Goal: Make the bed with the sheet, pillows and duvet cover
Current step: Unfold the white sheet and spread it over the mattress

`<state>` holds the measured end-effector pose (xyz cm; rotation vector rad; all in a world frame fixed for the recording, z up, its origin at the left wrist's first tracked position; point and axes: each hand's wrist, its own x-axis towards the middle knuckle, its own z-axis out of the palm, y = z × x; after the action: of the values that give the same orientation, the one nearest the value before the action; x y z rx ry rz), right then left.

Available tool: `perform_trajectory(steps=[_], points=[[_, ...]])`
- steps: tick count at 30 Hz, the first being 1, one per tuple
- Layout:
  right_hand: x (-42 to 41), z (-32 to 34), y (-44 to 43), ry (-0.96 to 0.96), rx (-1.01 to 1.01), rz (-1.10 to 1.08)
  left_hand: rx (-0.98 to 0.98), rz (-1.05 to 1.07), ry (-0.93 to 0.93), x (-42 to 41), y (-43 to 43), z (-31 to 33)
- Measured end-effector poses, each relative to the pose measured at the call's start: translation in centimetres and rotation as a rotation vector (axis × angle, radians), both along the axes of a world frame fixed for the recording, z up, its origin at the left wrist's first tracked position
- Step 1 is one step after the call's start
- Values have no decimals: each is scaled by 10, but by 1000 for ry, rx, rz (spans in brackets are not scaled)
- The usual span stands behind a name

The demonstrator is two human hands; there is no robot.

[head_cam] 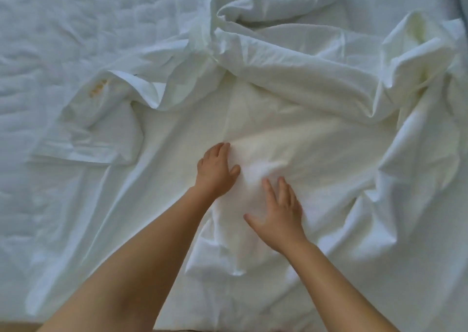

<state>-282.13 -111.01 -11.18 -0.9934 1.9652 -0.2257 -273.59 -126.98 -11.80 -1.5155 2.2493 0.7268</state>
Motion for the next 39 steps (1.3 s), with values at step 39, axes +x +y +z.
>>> perform_trajectory(steps=[39], points=[[299, -3, -109, 628, 49, 693, 329, 556, 190, 423, 41, -12]])
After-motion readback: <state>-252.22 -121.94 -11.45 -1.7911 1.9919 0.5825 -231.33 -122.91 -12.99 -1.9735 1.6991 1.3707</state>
